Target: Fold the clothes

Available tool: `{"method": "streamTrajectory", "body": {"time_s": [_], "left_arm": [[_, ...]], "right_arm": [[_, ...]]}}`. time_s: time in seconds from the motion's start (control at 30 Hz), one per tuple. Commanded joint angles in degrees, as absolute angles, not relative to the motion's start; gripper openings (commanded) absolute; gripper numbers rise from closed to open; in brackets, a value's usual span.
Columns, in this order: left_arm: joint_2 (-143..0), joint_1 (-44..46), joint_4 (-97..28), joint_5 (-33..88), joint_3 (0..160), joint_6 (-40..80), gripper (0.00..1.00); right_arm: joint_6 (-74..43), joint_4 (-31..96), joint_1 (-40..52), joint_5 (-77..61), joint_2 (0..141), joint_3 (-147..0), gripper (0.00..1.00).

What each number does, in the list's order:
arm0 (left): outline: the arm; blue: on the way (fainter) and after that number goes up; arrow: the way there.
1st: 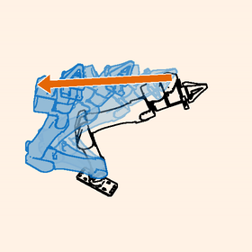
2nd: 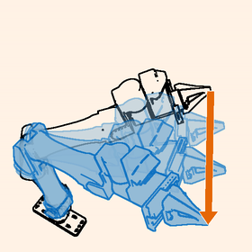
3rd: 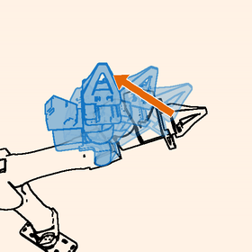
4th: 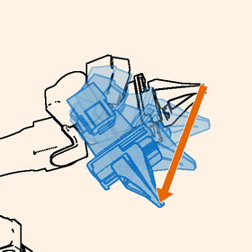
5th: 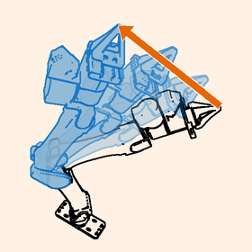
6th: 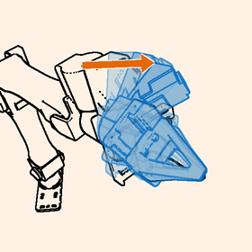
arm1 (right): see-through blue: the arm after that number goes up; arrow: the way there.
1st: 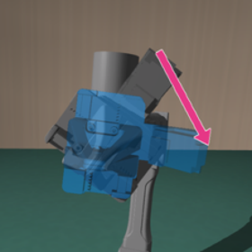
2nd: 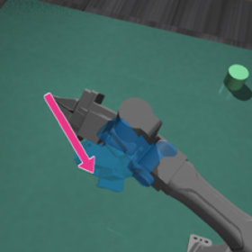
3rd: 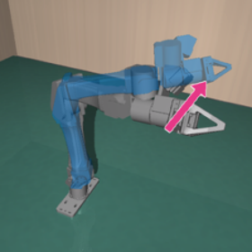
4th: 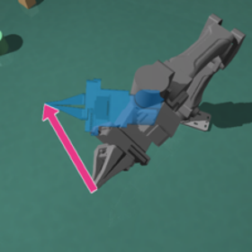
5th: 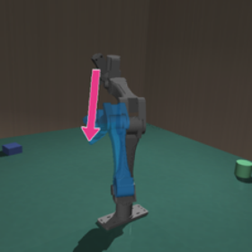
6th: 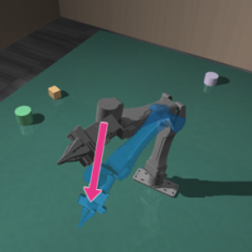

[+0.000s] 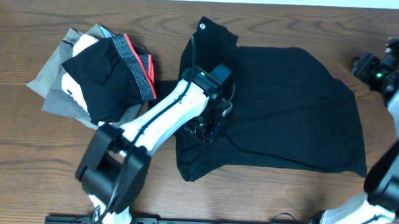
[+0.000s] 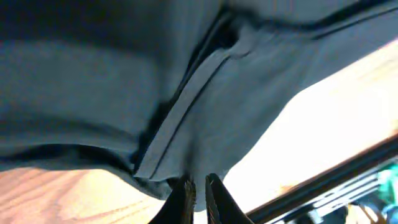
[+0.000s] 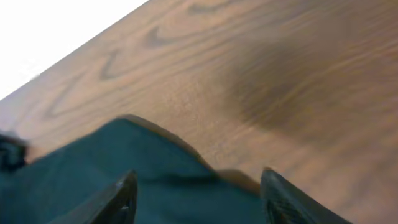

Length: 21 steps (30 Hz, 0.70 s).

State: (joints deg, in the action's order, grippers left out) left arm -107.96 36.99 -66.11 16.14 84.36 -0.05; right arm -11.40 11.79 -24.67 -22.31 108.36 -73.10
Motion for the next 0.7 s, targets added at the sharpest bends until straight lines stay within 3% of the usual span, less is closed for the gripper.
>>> {"method": "streamTrajectory", "body": {"time_s": [0.0,0.23,0.37,0.6,0.67], "left_arm": [[-102.8,37.1,-66.3,16.0,87.8,0.7,0.1],[-96.4,37.1,-64.1,16.0,88.3,0.8,0.12],[-95.4,37.1,-63.1,15.8,88.3,0.8,0.16],[-95.4,37.0,-62.5,15.8,88.3,0.7,0.17],[-95.4,37.0,-62.4,15.8,88.3,0.7,0.17]], "right_arm": [[-8.3,9.2,-24.3,-26.5,113.7,-73.3,0.64],[-6.7,7.2,-23.9,-27.7,120.6,-73.3,0.67],[-6.5,9.1,-22.9,-30.0,122.0,-73.3,0.59],[-5.9,18.1,-22.7,-30.3,119.5,-73.3,0.02],[-5.9,21.2,-22.7,-30.2,117.5,-73.3,0.01]]}}
